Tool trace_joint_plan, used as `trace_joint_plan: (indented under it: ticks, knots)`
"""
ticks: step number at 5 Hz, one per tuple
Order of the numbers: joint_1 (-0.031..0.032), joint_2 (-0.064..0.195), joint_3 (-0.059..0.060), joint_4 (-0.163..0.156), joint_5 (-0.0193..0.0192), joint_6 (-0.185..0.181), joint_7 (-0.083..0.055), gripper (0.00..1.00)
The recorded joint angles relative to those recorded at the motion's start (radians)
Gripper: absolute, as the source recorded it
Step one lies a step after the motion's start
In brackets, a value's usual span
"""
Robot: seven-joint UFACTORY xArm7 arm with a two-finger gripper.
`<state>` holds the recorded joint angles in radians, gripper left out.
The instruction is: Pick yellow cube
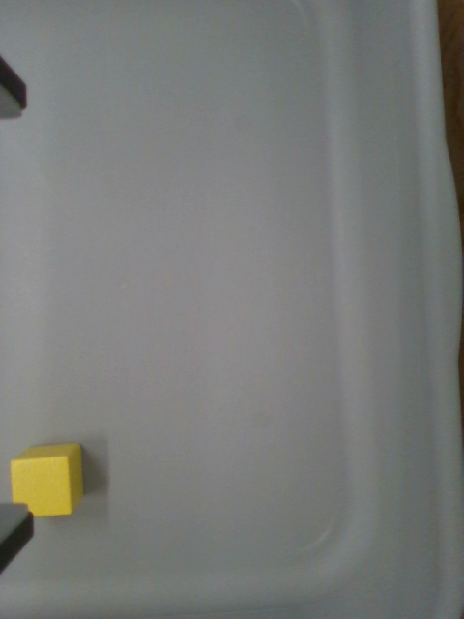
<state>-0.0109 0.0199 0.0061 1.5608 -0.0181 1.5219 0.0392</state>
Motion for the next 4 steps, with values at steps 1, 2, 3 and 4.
trace_joint_plan:
  ticks: [1, 2, 3, 4]
  knots:
    - [0.0, 0.0, 0.0, 0.0, 0.0, 0.0, 0.0, 0.0]
    - [-0.0005, 0.001, 0.0, -0.002, 0.0002, -0.003, -0.001, 0.0]
    - [-0.0005, 0.001, 0.0, -0.002, 0.0002, -0.003, -0.001, 0.0]
    - [-0.0023, 0.003, -0.002, -0.01, 0.0007, -0.011, -0.006, 0.0]
